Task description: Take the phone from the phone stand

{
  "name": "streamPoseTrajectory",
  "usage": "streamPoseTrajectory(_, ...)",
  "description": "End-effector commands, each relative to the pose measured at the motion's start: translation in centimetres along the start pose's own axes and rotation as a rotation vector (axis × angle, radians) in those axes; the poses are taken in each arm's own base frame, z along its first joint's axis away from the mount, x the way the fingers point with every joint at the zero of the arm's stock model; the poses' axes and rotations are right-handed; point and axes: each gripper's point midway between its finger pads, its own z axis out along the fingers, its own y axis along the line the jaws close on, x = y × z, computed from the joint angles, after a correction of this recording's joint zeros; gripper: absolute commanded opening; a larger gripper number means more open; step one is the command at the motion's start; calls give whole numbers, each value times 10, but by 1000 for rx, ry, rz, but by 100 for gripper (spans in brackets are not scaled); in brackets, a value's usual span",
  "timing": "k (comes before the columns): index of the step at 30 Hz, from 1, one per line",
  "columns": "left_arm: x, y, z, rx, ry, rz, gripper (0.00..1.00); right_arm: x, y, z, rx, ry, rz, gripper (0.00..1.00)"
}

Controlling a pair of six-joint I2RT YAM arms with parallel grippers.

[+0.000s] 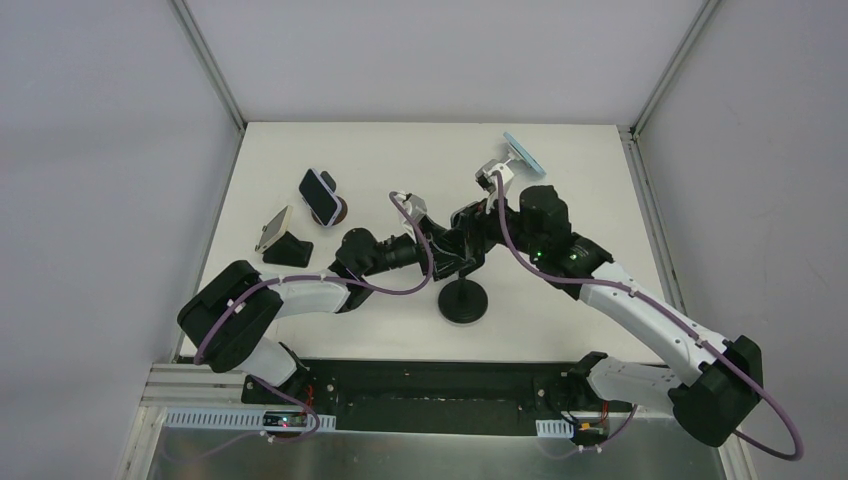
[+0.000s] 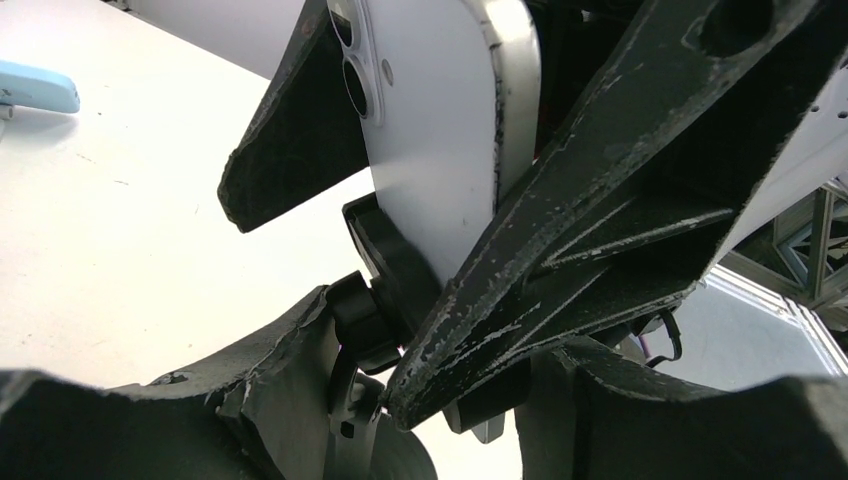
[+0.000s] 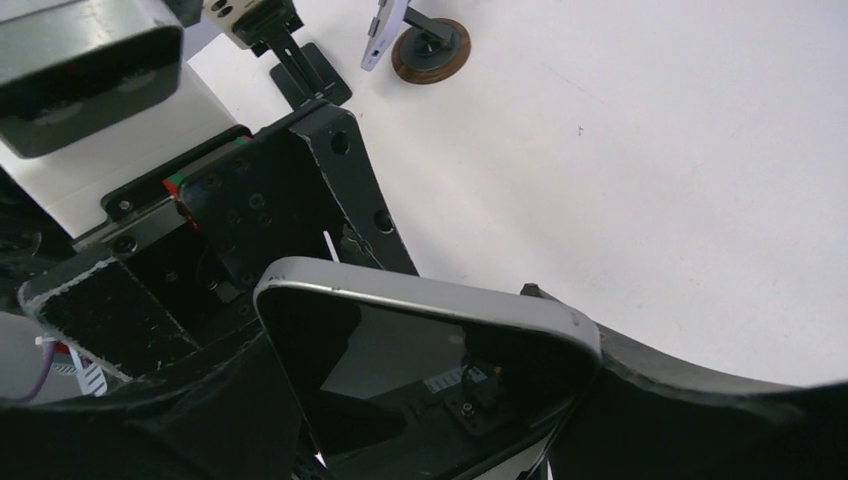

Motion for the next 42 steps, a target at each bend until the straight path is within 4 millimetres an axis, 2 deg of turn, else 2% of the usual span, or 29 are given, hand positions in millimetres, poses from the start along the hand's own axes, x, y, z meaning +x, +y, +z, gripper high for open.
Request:
streamPoseTrajectory(1, -38, -34, -3, 131, -83, 38, 0, 16, -55, -9, 102, 34, -208, 0)
streamPoseTrajectory(7, -34, -38, -9, 141, -73, 41, 0, 24, -84, -14, 157, 52, -228, 0)
streamPoseTrajectory(10, -34, -41, -11, 146, -72, 41, 0, 28, -89, -15, 159, 62, -251, 0)
streamPoseTrajectory(16, -35, -49, -15, 176, -66, 51, 0, 26, -86, -17, 113, 51, -247, 0)
streamPoseTrajectory(26, -30, -68, -23, 265, -22, 68, 0, 17, -47, -27, -98, 29, -242, 0)
streamPoseTrajectory(36, -23, -69, -19, 292, 22, 35, 0, 4, -31, -29, -162, -31, -190, 0)
streamPoseTrajectory(37, -23, -68, -19, 291, 25, 32, 2, 5, -31, -28, -162, -30, -173, 0)
streamPoseTrajectory(42, -23, -66, -18, 277, 23, 35, 28, -4, -27, -27, -171, -74, -147, 0)
